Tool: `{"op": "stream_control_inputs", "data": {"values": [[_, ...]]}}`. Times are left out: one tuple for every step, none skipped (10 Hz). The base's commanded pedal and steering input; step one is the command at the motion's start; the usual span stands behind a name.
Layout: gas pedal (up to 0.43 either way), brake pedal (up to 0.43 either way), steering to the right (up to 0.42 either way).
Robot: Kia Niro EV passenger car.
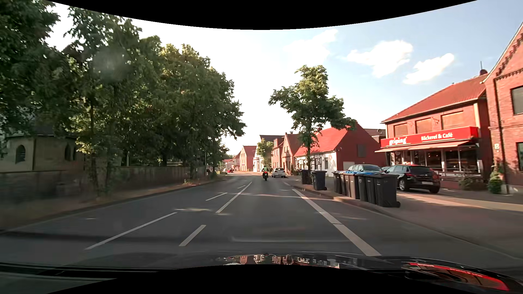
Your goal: Follow the waypoints while adhering to traffic rules and regulations
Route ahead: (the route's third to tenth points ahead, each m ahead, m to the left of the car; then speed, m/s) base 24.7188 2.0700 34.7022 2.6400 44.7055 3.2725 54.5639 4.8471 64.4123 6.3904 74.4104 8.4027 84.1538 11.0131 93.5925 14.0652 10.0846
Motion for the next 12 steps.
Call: {"op": "stream_control_inputs", "data": {"values": [[0.24, 0.0, -0.006], [0.248, 0.0, -0.006], [0.26, 0.0, -0.006], [0.26, 0.0, -0.006], [0.26, 0.0, -0.006], [0.26, 0.0, -0.006], [0.26, 0.0, -0.006], [0.26, 0.0, -0.006], [0.26, 0.0, -0.006], [0.26, 0.0, -0.006], [0.26, 0.0, -0.006], [0.26, 0.0, -0.006]]}}
